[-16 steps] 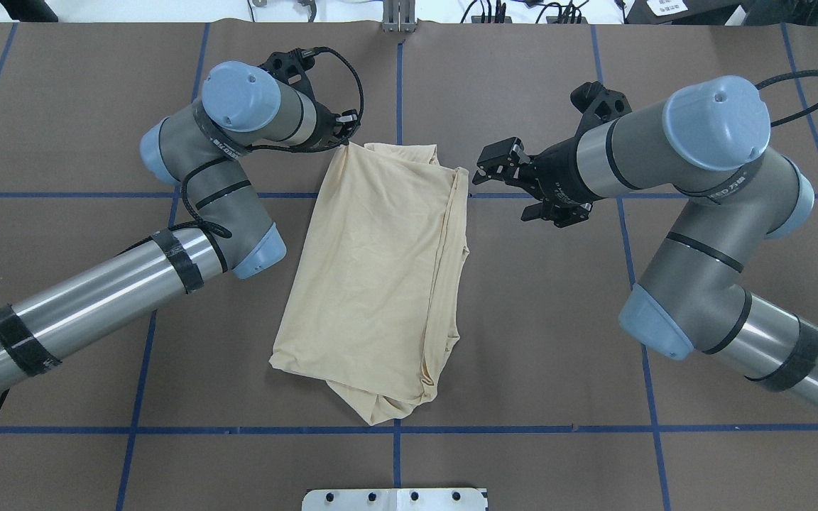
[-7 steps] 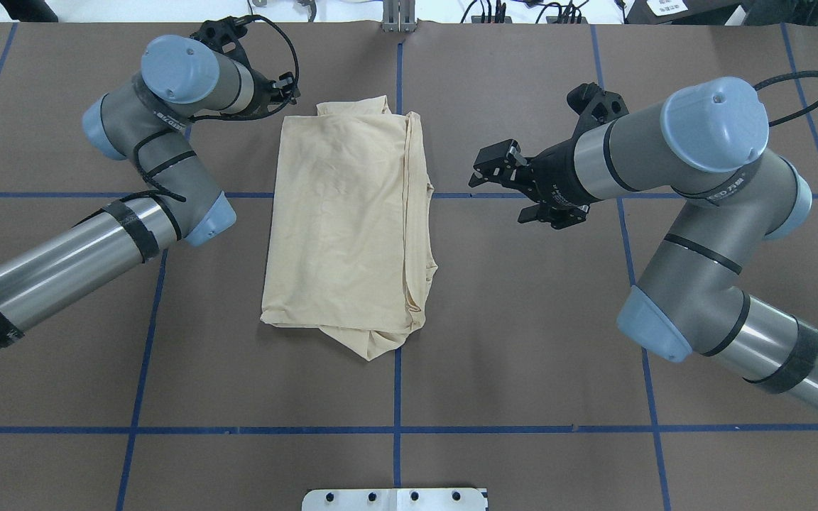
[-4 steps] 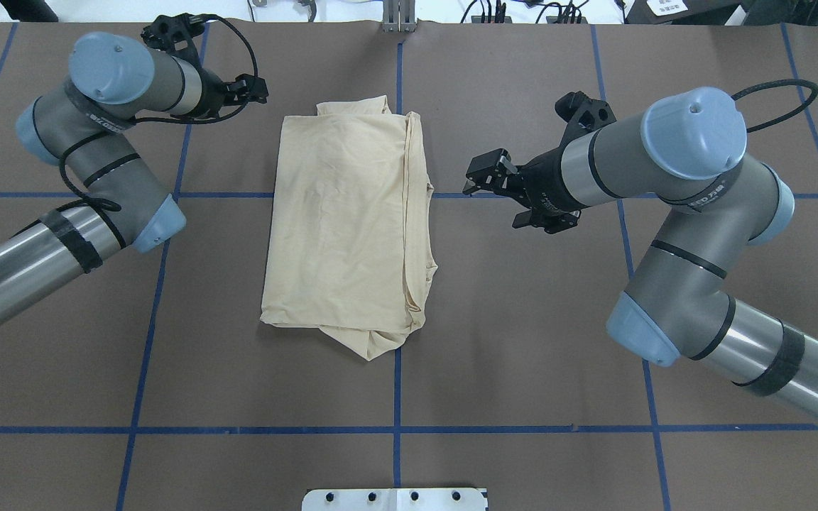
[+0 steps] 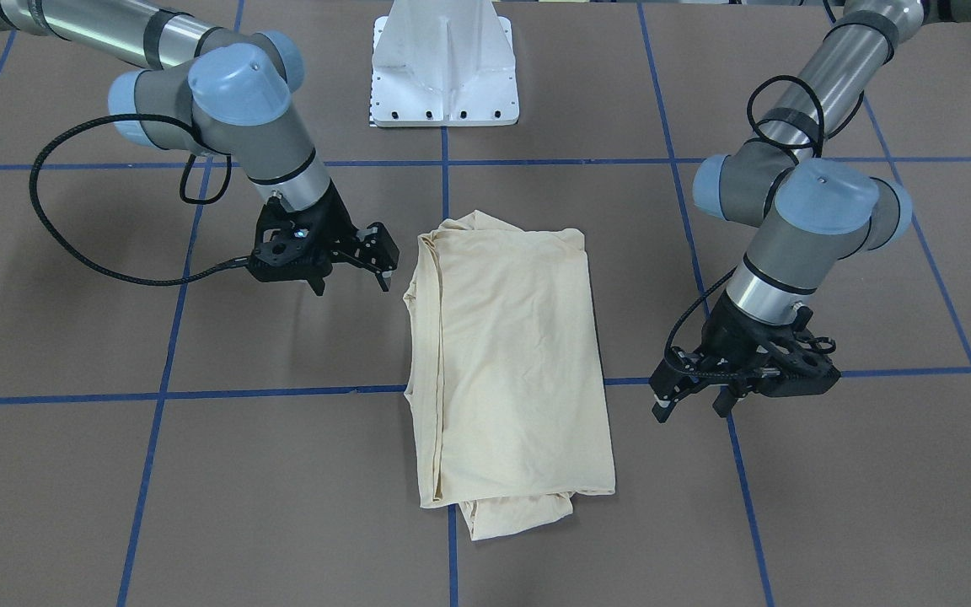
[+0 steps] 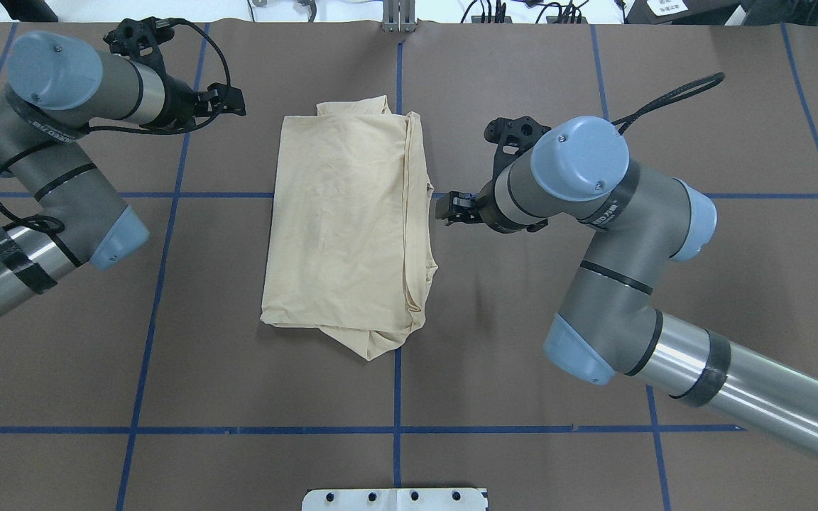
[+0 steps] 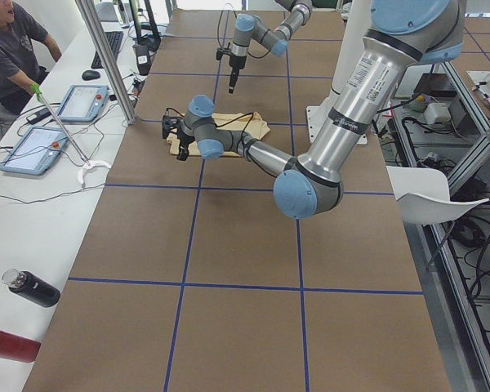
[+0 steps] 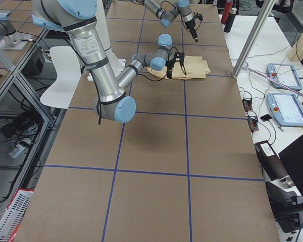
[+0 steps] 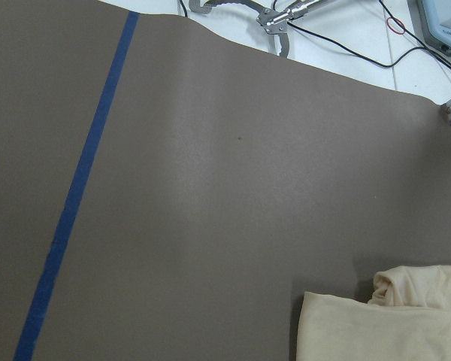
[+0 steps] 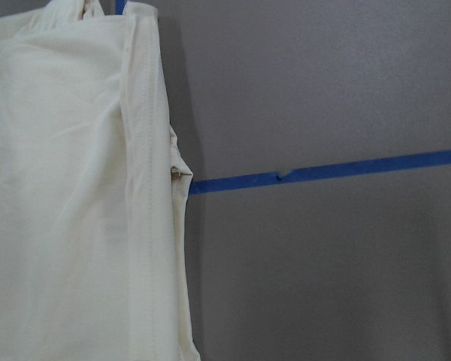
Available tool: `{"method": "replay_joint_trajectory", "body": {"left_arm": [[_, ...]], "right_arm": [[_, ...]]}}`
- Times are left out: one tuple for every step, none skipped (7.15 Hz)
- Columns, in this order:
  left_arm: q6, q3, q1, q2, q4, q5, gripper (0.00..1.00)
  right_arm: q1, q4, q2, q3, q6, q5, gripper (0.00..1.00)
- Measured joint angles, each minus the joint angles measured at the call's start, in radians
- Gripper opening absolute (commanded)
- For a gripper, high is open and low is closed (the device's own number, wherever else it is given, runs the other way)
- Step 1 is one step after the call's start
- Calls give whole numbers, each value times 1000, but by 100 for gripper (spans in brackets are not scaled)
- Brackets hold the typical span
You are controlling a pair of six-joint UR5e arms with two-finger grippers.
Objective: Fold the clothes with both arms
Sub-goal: 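Move the right gripper down onto the shirt's side edge nearest it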
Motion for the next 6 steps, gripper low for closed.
{"method": "replay_joint_trajectory", "body": {"left_arm": [[0, -38, 0, 21, 5, -20, 100], [0, -59, 1, 30, 9, -29, 100], [0, -68, 1, 33, 11, -33, 100], [0, -70, 2, 34, 12, -36, 100], [0, -71, 2, 34, 13, -39, 100], [0, -71, 3, 33, 13, -41, 100]], "right_arm": [[-34, -10, 58, -67, -44, -44, 100], [-75, -17, 90, -106, -85, -90, 100], [-115, -28, 104, -120, -121, -139, 100], [-142, -39, 110, -124, -139, -169, 100], [-159, -64, 113, -122, -146, -182, 100], [-171, -104, 118, -118, -153, -187, 100]]}}
